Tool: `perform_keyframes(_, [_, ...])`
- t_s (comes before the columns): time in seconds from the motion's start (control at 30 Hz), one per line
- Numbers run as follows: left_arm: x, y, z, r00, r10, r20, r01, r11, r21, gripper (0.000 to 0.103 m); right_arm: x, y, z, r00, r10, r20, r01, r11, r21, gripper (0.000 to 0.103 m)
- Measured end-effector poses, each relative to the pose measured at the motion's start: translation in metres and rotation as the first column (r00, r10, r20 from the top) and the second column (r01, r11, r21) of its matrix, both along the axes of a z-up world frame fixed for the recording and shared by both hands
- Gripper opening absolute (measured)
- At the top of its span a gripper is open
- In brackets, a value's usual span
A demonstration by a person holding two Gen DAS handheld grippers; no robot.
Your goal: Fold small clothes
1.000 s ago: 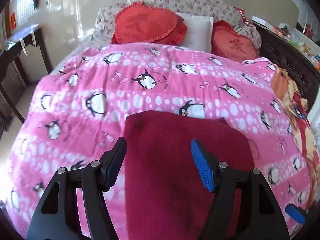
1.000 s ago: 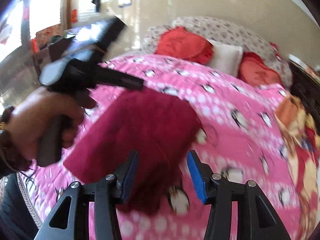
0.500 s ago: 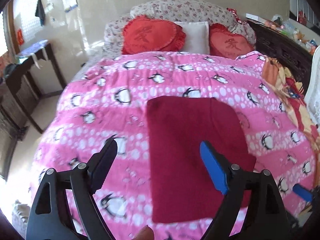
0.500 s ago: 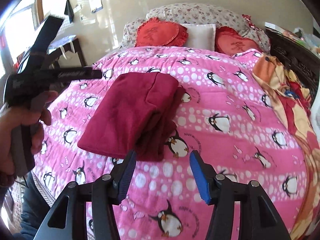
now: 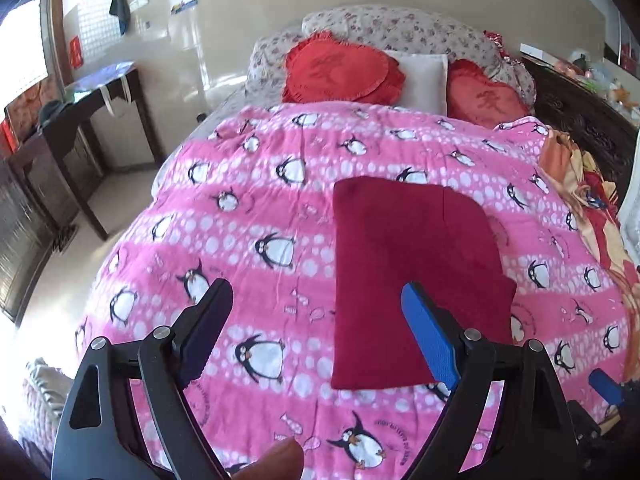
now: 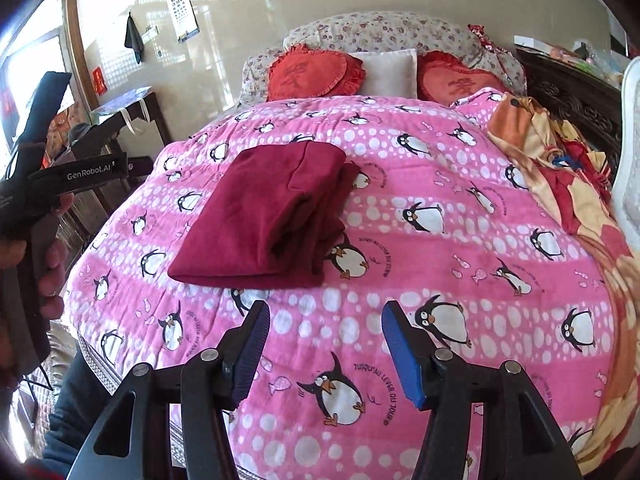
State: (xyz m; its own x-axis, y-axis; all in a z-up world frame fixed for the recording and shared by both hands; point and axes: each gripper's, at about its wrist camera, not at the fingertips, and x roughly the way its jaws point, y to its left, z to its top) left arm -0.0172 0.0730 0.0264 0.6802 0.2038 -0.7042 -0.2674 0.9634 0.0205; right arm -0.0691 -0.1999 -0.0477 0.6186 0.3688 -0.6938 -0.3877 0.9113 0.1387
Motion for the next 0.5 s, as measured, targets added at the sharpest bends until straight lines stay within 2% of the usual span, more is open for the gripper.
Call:
perform_keyframes(0.1, [-0.014, -0.001, -0.002, 1.0, -0.003, 0.014, 0.004, 0.999, -0.038, 0.087, 0.004, 0.005, -0.005, 1.0, 0.026, -0.014, -0.026, 1.0, 0.005, 0.056])
perform_keyframes(0.17, [-0.017, -0.004, -0.007, 1.0, -0.003, -0.01, 0.002, 0.998, -0.062, 0.087, 0.004, 0.01, -0.007, 0.999, 0.047, -0.009, -0.047, 0.999, -0.001, 0.056])
perform_keyframes(0.5, [0.0, -0.029, -0.035, 0.996, -0.02, -0.092, 0.013, 0.997, -0.079, 0.087, 0.01, 0.017, -0.011, 0.994, 0.111, -0.014, -0.111, 0.993, -0.046, 0.056])
